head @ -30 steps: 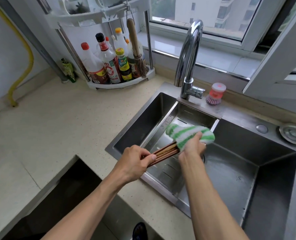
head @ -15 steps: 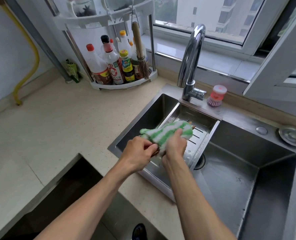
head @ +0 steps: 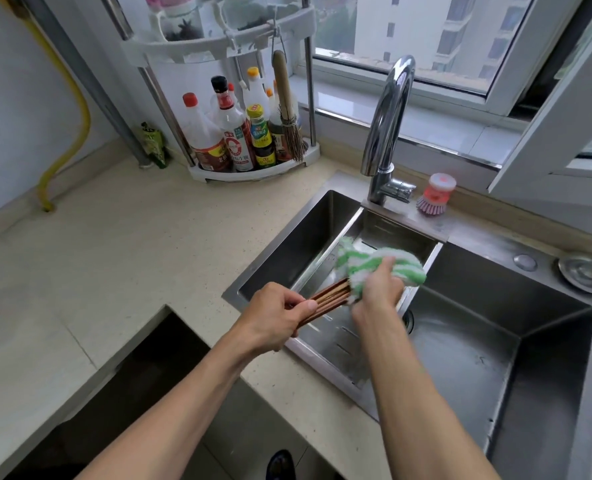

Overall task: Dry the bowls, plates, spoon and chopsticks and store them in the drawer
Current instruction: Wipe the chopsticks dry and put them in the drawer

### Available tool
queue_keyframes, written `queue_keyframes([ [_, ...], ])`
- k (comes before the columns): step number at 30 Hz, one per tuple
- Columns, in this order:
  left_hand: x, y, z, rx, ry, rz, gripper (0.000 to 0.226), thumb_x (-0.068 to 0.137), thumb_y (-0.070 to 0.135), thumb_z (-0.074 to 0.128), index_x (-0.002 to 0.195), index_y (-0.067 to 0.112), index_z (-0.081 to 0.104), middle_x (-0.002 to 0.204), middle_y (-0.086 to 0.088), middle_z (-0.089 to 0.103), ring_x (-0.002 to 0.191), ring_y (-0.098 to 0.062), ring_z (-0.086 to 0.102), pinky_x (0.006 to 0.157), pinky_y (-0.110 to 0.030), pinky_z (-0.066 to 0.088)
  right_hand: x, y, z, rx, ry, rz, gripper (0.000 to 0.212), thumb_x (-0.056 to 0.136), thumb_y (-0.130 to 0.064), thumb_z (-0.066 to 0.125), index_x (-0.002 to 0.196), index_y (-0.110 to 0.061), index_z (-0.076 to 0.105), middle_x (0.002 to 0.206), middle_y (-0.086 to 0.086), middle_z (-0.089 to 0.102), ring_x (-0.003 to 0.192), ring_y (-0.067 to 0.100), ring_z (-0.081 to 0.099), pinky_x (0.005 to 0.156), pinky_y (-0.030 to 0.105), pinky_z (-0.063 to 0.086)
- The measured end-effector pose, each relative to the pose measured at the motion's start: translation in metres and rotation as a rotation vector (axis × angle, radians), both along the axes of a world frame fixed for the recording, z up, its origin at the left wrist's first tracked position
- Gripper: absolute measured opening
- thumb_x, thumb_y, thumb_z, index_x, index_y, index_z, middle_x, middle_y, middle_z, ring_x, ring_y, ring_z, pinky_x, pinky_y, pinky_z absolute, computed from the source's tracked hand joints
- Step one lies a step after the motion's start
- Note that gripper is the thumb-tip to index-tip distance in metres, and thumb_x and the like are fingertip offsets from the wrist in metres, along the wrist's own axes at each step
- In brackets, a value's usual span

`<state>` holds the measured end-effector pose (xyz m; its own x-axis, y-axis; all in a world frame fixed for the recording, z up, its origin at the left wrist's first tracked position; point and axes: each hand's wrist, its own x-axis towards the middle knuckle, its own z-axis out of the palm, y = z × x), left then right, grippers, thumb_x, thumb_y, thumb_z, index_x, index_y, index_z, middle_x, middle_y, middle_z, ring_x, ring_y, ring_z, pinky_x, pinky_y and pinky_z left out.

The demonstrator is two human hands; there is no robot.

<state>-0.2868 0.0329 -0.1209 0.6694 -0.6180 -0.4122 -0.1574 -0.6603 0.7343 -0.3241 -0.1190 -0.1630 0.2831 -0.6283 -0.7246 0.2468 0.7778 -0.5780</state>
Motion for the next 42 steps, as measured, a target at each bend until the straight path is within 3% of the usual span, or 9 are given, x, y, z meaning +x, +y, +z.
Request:
queue_keyframes([
  [8, 0.003, 0.015, 0.006, -0.005, 0.091, -0.015, 0.025, 0.099, 0.032, 0.058, 0.096, 0.012, 0.075, 0.056, 0.001, 0.055, 0.039, -0.004, 0.044, 0.039, -0.020, 0.036, -0.007, -0.022, 0.003, -0.027, 0.041, -0.134, 0.030, 0.107, -0.034, 0.043, 0.084, -0.015, 0.049, 0.093, 0.009, 0.068, 0.059, 0.013, 0.066, 0.052, 0.030, 0.055],
  [11, 0.002, 0.006, 0.003, -0.014, 0.080, -0.008, 0.025, 0.099, 0.032, 0.059, 0.098, 0.012, 0.074, 0.057, 0.001, 0.056, 0.039, -0.004, 0.045, 0.039, -0.019, 0.036, -0.007, -0.014, 0.005, -0.042, 0.102, -0.115, 0.036, 0.107, -0.039, 0.039, 0.082, -0.015, 0.049, 0.080, 0.002, 0.061, 0.058, 0.012, 0.061, 0.047, 0.026, 0.051],
  [15, -0.001, 0.005, 0.000, -0.024, 0.086, 0.028, 0.026, 0.099, 0.031, 0.059, 0.096, 0.010, 0.074, 0.056, 0.000, 0.054, 0.036, -0.003, 0.043, 0.037, -0.018, 0.033, -0.009, -0.001, -0.001, -0.034, 0.058, -0.041, 0.040, 0.108, -0.041, 0.035, 0.090, -0.009, 0.052, 0.077, 0.004, 0.060, 0.059, 0.016, 0.061, 0.061, 0.034, 0.055],
  [19, -0.003, 0.011, 0.001, -0.040, 0.108, 0.018, 0.026, 0.098, 0.030, 0.060, 0.098, 0.009, 0.074, 0.059, 0.001, 0.056, 0.039, -0.003, 0.046, 0.039, -0.017, 0.036, -0.011, -0.023, -0.004, -0.037, -0.052, -0.077, 0.034, 0.108, -0.037, 0.037, 0.092, -0.010, 0.050, 0.103, 0.013, 0.069, 0.066, 0.018, 0.067, 0.083, 0.045, 0.058],
  [23, -0.005, -0.010, -0.002, -0.072, -0.010, 0.068, 0.025, 0.099, 0.028, 0.061, 0.098, 0.009, 0.076, 0.055, 0.009, 0.058, 0.039, 0.001, 0.050, 0.040, -0.012, 0.036, 0.000, 0.012, 0.000, -0.102, 0.031, 0.114, 0.031, 0.106, -0.034, 0.044, 0.091, -0.009, 0.053, 0.079, 0.002, 0.063, 0.067, 0.017, 0.064, 0.060, 0.032, 0.055],
  [27, 0.002, 0.007, 0.001, -0.056, 0.005, 0.071, 0.025, 0.098, 0.030, 0.060, 0.099, 0.010, 0.075, 0.061, 0.004, 0.059, 0.042, -0.001, 0.052, 0.039, -0.016, 0.038, -0.003, -0.006, 0.004, -0.089, -0.022, 0.089, 0.015, 0.102, -0.020, 0.055, 0.092, -0.008, 0.056, 0.091, 0.007, 0.069, 0.069, 0.015, 0.071, 0.060, 0.032, 0.059],
  [34, 0.000, -0.011, -0.013, 0.010, -0.155, 0.083, 0.039, 0.097, 0.027, 0.059, 0.064, 0.008, 0.068, 0.052, -0.001, 0.056, 0.038, -0.007, 0.043, 0.047, -0.029, 0.040, 0.014, 0.044, -0.002, -0.116, 0.099, 0.196, 0.023, 0.102, -0.021, 0.056, 0.081, -0.012, 0.056, 0.081, 0.004, 0.066, 0.073, 0.021, 0.067, 0.074, 0.042, 0.060],
  [39, 0.008, 0.016, -0.007, 0.015, -0.104, 0.028, 0.025, 0.099, 0.035, 0.059, 0.093, 0.017, 0.075, 0.060, 0.001, 0.061, 0.042, -0.003, 0.050, 0.042, -0.022, 0.042, 0.007, -0.010, -0.012, -0.211, 0.243, 0.191, 0.023, 0.106, -0.021, 0.043, 0.091, -0.009, 0.054, 0.086, 0.004, 0.062, 0.069, 0.017, 0.062, 0.057, 0.028, 0.050],
  [42, 0.015, 0.022, -0.005, 0.060, -0.132, 0.017, 0.025, 0.098, 0.034, 0.059, 0.097, 0.014, 0.074, 0.063, 0.003, 0.061, 0.044, -0.004, 0.052, 0.044, -0.018, 0.043, -0.002, -0.028, -0.015, -0.278, 0.435, 0.190, 0.036, 0.107, -0.022, 0.040, 0.121, 0.007, 0.056, 0.113, 0.009, 0.060, 0.102, 0.031, 0.062, 0.080, 0.032, 0.047],
])
